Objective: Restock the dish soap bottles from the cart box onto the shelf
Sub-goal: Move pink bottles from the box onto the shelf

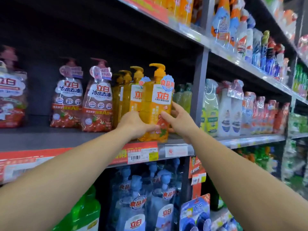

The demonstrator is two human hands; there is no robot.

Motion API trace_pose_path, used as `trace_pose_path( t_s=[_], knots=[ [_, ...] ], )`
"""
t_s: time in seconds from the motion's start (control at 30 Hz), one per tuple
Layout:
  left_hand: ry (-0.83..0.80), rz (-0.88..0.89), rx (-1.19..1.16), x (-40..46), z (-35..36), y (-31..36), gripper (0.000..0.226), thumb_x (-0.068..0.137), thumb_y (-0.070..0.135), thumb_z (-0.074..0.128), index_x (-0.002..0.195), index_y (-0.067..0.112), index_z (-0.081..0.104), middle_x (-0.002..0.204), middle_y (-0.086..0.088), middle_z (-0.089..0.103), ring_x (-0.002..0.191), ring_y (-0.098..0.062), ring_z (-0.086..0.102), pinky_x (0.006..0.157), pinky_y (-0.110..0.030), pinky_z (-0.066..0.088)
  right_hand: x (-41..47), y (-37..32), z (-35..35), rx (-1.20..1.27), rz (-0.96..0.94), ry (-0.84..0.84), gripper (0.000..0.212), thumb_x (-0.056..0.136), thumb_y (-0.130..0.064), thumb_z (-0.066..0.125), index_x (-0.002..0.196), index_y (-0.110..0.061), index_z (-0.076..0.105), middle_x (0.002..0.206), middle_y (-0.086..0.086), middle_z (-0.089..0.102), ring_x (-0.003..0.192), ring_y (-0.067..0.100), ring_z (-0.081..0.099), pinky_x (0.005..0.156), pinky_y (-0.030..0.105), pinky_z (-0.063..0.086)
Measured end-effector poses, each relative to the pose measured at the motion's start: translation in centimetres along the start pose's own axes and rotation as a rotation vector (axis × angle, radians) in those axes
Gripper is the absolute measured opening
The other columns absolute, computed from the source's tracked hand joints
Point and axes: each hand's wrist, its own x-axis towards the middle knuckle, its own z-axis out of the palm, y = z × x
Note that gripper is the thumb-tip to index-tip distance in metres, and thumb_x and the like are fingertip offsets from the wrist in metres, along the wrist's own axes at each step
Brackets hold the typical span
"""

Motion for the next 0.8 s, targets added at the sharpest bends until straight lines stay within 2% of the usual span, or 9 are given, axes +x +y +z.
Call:
trace_pose_path(
  t_s=[0.1,0.2,0.3,0.4,0.47,0.57,0.67,0.73,0.8],
  knots=[
    [0.003,-0.025,-0.039,0.1,0.8,1.2,0.074,0.067,0.053,0.083,0.123,0.016,0.053,0.105,0.004,0.054,0.098,-0.018,0.053,0.078,-0.029,0.041,0.7,2.0,-0.8,-0.021,0.000,-0.049,0.074,0.078,-0.033,0.080,0.140,-0.034,0.039,0.121,-0.009,0.064,0.110,0.012,0.063,0.092,0.042,0.055],
    [-0.041,-0.073,-0.118,0.4,1.3,2.2,0.075,0.067,0.041,0.087,0.127,0.017,0.048,0.107,0.005,0.054,0.101,-0.016,0.051,0.083,-0.031,0.044,1.2,2.8,-2.4,-0.042,-0.011,-0.073,0.072,0.077,-0.031,0.081,0.138,-0.030,0.042,0.115,-0.013,0.063,0.104,0.005,0.062,0.089,0.035,0.056],
    [-0.021,-0.079,-0.102,0.5,2.6,3.0,0.089,0.063,0.041,0.090,0.135,0.012,0.047,0.129,-0.003,0.055,0.113,-0.021,0.054,0.094,-0.035,0.048,1.7,3.6,-4.3,-0.054,-0.006,-0.074,0.065,0.074,-0.035,0.082,0.129,-0.028,0.049,0.113,-0.013,0.065,0.101,0.005,0.064,0.078,0.025,0.055],
    [0.017,-0.063,-0.042,0.7,4.2,3.9,0.088,0.065,0.044,0.088,0.136,0.011,0.047,0.129,-0.003,0.056,0.114,-0.022,0.055,0.092,-0.033,0.047,2.1,4.5,-5.5,-0.016,0.055,-0.061,0.058,0.071,-0.038,0.084,0.118,-0.029,0.050,0.109,-0.013,0.065,0.100,0.010,0.065,0.084,0.038,0.058],
    [0.039,-0.057,-0.009,0.8,4.8,4.3,0.089,0.066,0.046,0.086,0.137,0.011,0.047,0.130,-0.004,0.057,0.115,-0.022,0.056,0.096,-0.036,0.049,2.1,4.9,-5.8,-0.011,0.082,-0.079,0.062,0.070,-0.042,0.084,0.119,-0.025,0.051,0.112,-0.009,0.066,0.101,0.015,0.066,0.085,0.046,0.058],
    [0.040,-0.067,0.008,0.8,5.0,4.4,0.091,0.065,0.047,0.087,0.138,0.011,0.047,0.133,-0.002,0.057,0.118,-0.022,0.057,0.100,-0.041,0.049,1.8,5.1,-5.8,-0.042,0.069,-0.071,0.068,0.070,-0.049,0.081,0.127,-0.026,0.051,0.117,-0.007,0.065,0.104,0.017,0.065,0.087,0.045,0.057],
    [0.058,-0.061,0.031,0.3,5.0,4.4,0.087,0.063,0.054,0.085,0.134,0.013,0.054,0.129,-0.001,0.062,0.114,-0.020,0.060,0.098,-0.041,0.051,1.3,4.7,-5.6,-0.091,0.081,-0.055,0.063,0.074,-0.049,0.078,0.125,-0.025,0.050,0.121,-0.006,0.061,0.109,0.018,0.061,0.092,0.042,0.054],
    [0.099,-0.045,0.053,-0.4,5.0,4.2,0.081,0.068,0.051,0.083,0.132,0.011,0.055,0.128,-0.003,0.062,0.114,-0.020,0.060,0.099,-0.039,0.050,0.6,4.4,-5.2,-0.125,0.056,0.028,0.069,0.076,-0.049,0.077,0.132,-0.024,0.046,0.127,-0.003,0.059,0.114,0.020,0.059,0.094,0.043,0.052],
    [0.195,-0.020,0.080,-1.5,4.6,3.9,0.071,0.076,0.048,0.078,0.133,0.012,0.055,0.127,-0.001,0.062,0.114,-0.019,0.060,0.098,-0.036,0.049,-0.6,4.1,-4.1,-0.206,-0.105,0.241,0.076,0.079,-0.042,0.074,0.143,-0.023,0.038,0.133,-0.002,0.053,0.118,0.019,0.055,0.098,0.041,0.047]
  ],
)
